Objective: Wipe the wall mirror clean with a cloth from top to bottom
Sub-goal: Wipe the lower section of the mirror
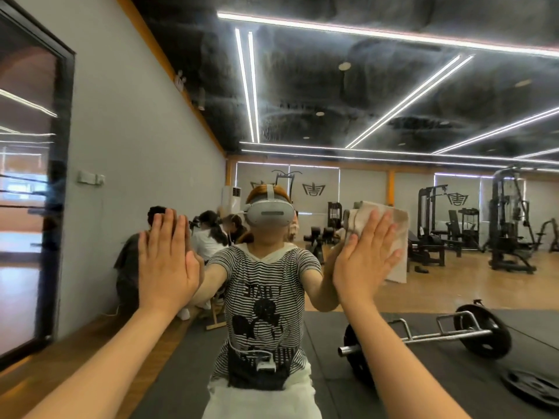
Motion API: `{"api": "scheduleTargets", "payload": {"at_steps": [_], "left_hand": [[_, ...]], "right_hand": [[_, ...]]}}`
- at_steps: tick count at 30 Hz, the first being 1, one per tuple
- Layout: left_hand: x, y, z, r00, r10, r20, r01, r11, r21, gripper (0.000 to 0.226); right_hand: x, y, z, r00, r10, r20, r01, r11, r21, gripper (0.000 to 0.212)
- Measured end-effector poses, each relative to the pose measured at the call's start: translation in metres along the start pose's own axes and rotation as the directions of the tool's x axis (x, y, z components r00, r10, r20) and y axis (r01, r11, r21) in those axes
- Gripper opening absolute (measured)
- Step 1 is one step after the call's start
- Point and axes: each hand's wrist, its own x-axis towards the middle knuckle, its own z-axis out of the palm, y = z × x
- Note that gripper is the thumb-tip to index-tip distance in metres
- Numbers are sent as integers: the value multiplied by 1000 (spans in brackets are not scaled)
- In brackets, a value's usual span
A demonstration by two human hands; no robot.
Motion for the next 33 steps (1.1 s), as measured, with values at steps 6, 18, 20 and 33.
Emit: {"api": "scheduleTargets", "payload": {"at_steps": [6,18,20,33], "left_hand": [[1,-2,3,999,2,-33,-1,1000,17,67],[2,-1,-3,1000,3,-5,-3,1000,3,66],[2,0,-3,1000,5,4,-5,1000,-7,67],[-3,26,-13,999,38,38,-34,996,-85,67]], "right_hand": [[-12,-56,14,999,-36,14,36,999,21,59],[10,-3,11,788,-598,146,615,751,-242,64],[20,30,-7,904,-396,164,424,881,-209,59],[15,34,-39,936,-312,162,338,925,-174,65]]}}
